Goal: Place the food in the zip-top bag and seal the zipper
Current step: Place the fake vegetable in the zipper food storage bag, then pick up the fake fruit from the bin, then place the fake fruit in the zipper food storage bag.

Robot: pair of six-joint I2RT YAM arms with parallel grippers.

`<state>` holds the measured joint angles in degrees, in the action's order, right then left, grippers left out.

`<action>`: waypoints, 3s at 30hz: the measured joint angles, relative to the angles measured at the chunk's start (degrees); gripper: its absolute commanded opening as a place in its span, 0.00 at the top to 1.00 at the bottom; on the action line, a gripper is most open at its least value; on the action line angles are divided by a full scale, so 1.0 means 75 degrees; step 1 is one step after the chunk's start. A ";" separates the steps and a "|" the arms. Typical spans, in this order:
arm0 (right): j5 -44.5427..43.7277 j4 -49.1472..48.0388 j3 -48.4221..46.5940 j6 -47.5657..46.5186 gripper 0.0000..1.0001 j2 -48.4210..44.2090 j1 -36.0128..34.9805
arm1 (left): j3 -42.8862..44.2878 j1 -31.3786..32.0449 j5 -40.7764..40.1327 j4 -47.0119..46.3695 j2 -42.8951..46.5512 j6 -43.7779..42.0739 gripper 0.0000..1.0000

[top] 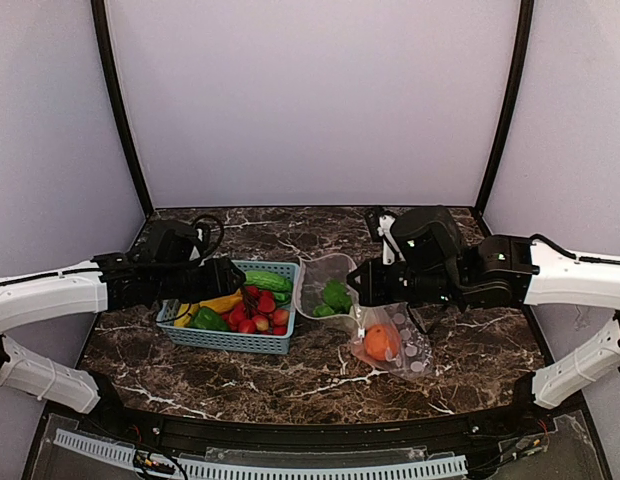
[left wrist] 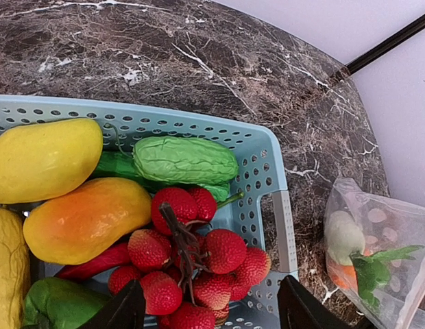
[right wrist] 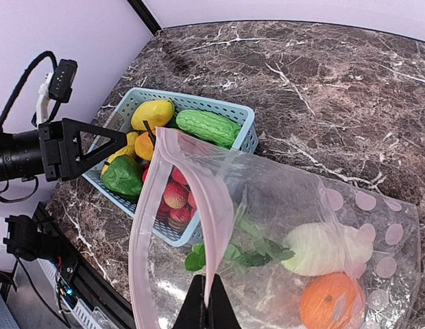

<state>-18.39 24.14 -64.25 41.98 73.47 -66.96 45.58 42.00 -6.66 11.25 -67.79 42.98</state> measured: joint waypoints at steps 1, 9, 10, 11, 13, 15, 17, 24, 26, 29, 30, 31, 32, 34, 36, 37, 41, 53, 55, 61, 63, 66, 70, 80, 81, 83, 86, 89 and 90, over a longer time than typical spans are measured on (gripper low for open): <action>-0.0012 0.0000 0.0000 0.0000 1.00 0.0000 0.0000 | -0.0035 -0.0070 0.0052 -0.0085 -0.0082 0.0032 0.36; -0.0012 0.0000 0.0000 -0.0003 1.00 0.0003 0.0023 | -0.0189 -0.0323 0.0431 -0.0702 -0.0871 0.0134 0.43; -0.0012 0.0000 0.0000 -0.0003 1.00 0.0003 0.0044 | -0.0187 -0.0332 0.0463 -0.0764 -0.0976 0.0134 0.44; -0.0012 0.0000 0.0000 -0.0003 1.00 0.0006 0.0052 | -0.0187 -0.0335 0.0510 -0.0810 -0.1070 0.0134 0.45; -0.0012 0.0000 0.0000 -0.0003 1.00 0.0006 0.0076 | -0.0187 -0.0335 0.0574 -0.0921 -0.1262 0.0140 0.47; -0.0012 0.0000 0.0000 -0.0006 1.00 0.0006 0.0087 | -0.0187 -0.0335 0.0609 -0.0973 -0.1396 0.0152 0.49; -0.0012 0.0000 0.0000 -0.0006 1.00 0.0006 0.0093 | -0.0187 -0.0335 0.0635 -0.1035 -0.1501 0.0166 0.51; -0.0009 0.0000 0.0000 -0.0012 1.00 0.0017 0.0140 | -0.0201 -0.0335 0.0775 -0.1303 -0.1746 0.0286 0.61; -0.0006 0.0000 0.0000 -0.0012 1.00 0.0029 0.0143 | -0.0201 -0.0335 0.0799 -0.1387 -0.1821 0.0303 0.63; -0.0006 0.0000 0.0000 -0.0015 1.00 0.0032 0.0146 | -0.0201 -0.0335 0.0816 -0.1393 -0.1915 0.0309 0.70; -0.0006 0.0000 0.0000 -0.0015 1.00 0.0032 0.0146 | -0.0201 -0.0335 0.0822 -0.1396 -0.1950 0.0297 0.72; -0.0006 0.0000 0.0000 -0.0015 1.00 0.0032 0.0146 | -0.0201 -0.0335 0.0825 -0.1399 -0.1979 0.0291 0.74; -0.0006 0.0000 0.0000 -0.0015 1.00 0.0032 0.0149 | -0.0201 -0.0335 0.0825 -0.1402 -0.1996 0.0291 0.75; -0.0006 0.0003 0.0000 -0.0015 1.00 0.0032 0.0157 | -0.0201 -0.0335 0.0816 -0.1405 -0.2028 0.0265 0.79; -0.0006 0.0003 0.0000 -0.0015 1.00 0.0032 0.0163 | -0.0201 -0.0335 0.0787 -0.1405 -0.2034 0.0248 0.82; -0.0006 0.0003 0.0000 -0.0015 1.00 0.0032 0.0169 | -0.0201 -0.0335 0.0758 -0.1408 -0.2034 0.0242 0.83; -0.0006 0.0009 0.0000 -0.0015 1.00 0.0032 0.0178 | -0.0201 -0.0335 0.0676 -0.1422 -0.2034 0.0149 0.97; -0.0003 0.0055 0.0000 -0.0015 1.00 0.0032 0.0178 | -0.0460 -0.0335 0.0670 -0.1652 -0.0659 -0.0729 0.99; 0.0003 0.0058 0.0000 -0.0015 1.00 0.0032 0.0178 | -0.0458 -0.0335 0.0758 -0.1661 -0.0044 -0.1026 0.99; 0.0073 0.0058 0.0000 -0.0020 1.00 0.0099 0.0178 | -0.0382 -0.0335 0.1617 -0.1594 0.1320 -0.1851 0.99; 0.0085 0.0058 0.0000 -0.0020 1.00 0.0122 0.0178 | -0.0291 -0.0335 0.1970 -0.1547 0.1550 -0.2011 0.99; 0.0090 0.0058 -0.0003 -0.0020 1.00 0.0128 0.0178 | -0.0073 -0.0326 0.2538 -0.1545 0.1786 -0.2139 0.99; 0.0125 0.0052 -0.0003 -0.0017 1.00 0.0134 0.0178 | 0.0224 0.0015 0.2789 -0.1853 0.1833 -0.2235 0.99; 0.0312 0.0035 -0.0003 0.0000 1.00 0.0172 0.0181 | 0.0761 0.1582 0.2346 -0.3754 0.0662 -0.2509 0.99; 0.0318 0.0035 -0.0003 0.0015 1.00 0.0172 0.0181 | 0.0766 0.1641 0.2291 -0.3984 0.0522 -0.2521 0.99; 0.0318 0.0032 -0.0003 0.0058 1.00 0.0166 0.0181 | 0.0766 0.1751 0.2189 -0.4345 0.0297 -0.2547 0.99; 0.0315 0.0032 -0.0003 0.0192 1.00 0.0102 0.0181 | 0.0755 0.1912 0.2002 -0.4750 0.0058 -0.2623 0.99; 0.0309 0.0032 -0.0003 0.0373 1.00 -0.0073 0.0184 | 0.0618 0.2095 0.1856 -0.5129 -0.0134 -0.2658 0.99; 0.0309 0.0032 -0.0003 0.0425 1.00 -0.0137 0.0187 | 0.0533 0.2157 0.1810 -0.5225 -0.0198 -0.2658 0.99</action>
<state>-16.08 24.38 -64.27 45.17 72.44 -65.56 49.58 58.17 6.92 -27.94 -69.28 23.05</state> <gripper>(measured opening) 0.005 0.043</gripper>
